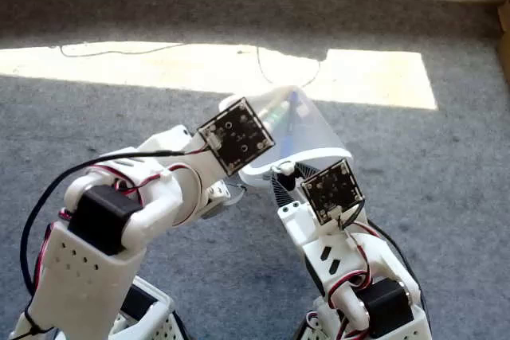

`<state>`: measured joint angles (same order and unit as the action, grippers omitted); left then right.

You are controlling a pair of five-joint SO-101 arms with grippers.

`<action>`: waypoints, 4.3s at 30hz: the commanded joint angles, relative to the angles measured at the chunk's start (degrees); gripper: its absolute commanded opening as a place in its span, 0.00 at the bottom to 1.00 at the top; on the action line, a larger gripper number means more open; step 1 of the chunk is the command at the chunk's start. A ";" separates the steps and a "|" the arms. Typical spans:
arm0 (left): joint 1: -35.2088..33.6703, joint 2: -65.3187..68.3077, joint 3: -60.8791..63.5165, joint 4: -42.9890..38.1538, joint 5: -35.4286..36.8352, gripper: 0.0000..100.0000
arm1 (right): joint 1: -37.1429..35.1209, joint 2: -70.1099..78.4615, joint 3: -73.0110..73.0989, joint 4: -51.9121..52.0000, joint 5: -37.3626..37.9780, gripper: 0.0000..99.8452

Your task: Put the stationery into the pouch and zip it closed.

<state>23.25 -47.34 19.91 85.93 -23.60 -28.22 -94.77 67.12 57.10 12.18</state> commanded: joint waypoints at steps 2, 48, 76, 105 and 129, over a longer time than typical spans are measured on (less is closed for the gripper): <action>0.92 -12.18 15.25 -10.81 -0.79 0.28 | 0.75 -0.75 -1.36 -2.33 -0.53 0.01; 6.37 -22.46 60.70 -66.55 -3.78 0.17 | 0.66 -0.84 -1.45 1.71 -0.35 0.01; 6.37 -22.55 59.47 -62.59 -1.32 0.01 | 14.55 -0.84 -1.01 -6.90 -0.44 0.01; 2.95 -34.33 58.42 -53.19 0.00 0.00 | 24.40 -0.75 -0.75 -12.18 -0.44 0.01; 2.68 -46.81 62.02 -49.14 0.00 0.00 | 33.27 -0.75 -0.75 -15.34 -3.43 0.01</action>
<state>28.18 -92.88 82.77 36.70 -24.13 1.32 -94.86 67.30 44.62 10.33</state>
